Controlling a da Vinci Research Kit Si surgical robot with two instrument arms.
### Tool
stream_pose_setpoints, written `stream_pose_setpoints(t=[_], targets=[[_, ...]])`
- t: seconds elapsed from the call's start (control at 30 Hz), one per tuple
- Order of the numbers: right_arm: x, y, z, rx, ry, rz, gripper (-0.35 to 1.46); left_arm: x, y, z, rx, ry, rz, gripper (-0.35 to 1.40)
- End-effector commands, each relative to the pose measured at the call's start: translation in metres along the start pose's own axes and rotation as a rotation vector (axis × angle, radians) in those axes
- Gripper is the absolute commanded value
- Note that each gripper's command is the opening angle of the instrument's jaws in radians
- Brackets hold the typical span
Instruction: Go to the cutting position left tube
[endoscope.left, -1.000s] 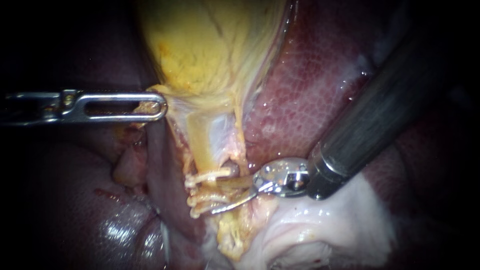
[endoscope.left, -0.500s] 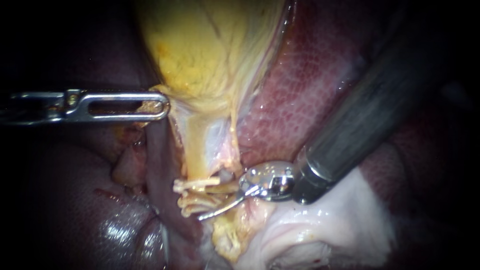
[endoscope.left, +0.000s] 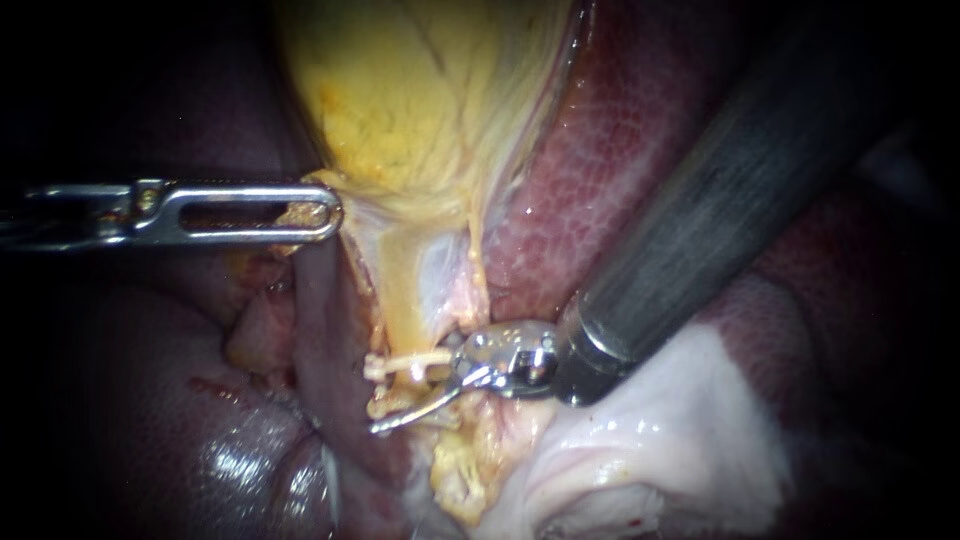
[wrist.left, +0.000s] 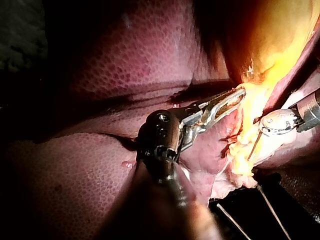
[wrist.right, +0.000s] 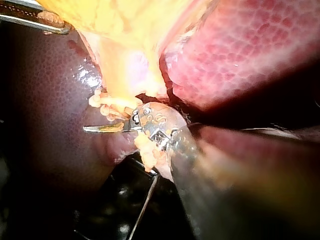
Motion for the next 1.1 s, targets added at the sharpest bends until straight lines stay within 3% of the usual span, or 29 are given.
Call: stream_pose_setpoints(t=[0.03,0.2,0.57,1.1], targets=[[0.0001,0.0001,0.0001,0.000,0.002,0.000,1.23,0.0000,0.0000,0.0001,0.000,0.000,0.000,-0.35],[0.0005,0.0006,0.0008,0.007,0.021,0.006,1.21,0.0000,-0.0001,0.0002,-0.001,-0.001,0.000,-0.35],[0.0008,0.0013,0.0019,0.013,0.021,0.003,1.20,0.0000,-0.0001,0.0004,-0.002,-0.001,-0.001,-0.35],[0.0008,0.0014,0.0020,0.013,0.021,0.003,1.20,0.0000,-0.0003,0.0004,-0.002,-0.002,-0.001,-0.35]])
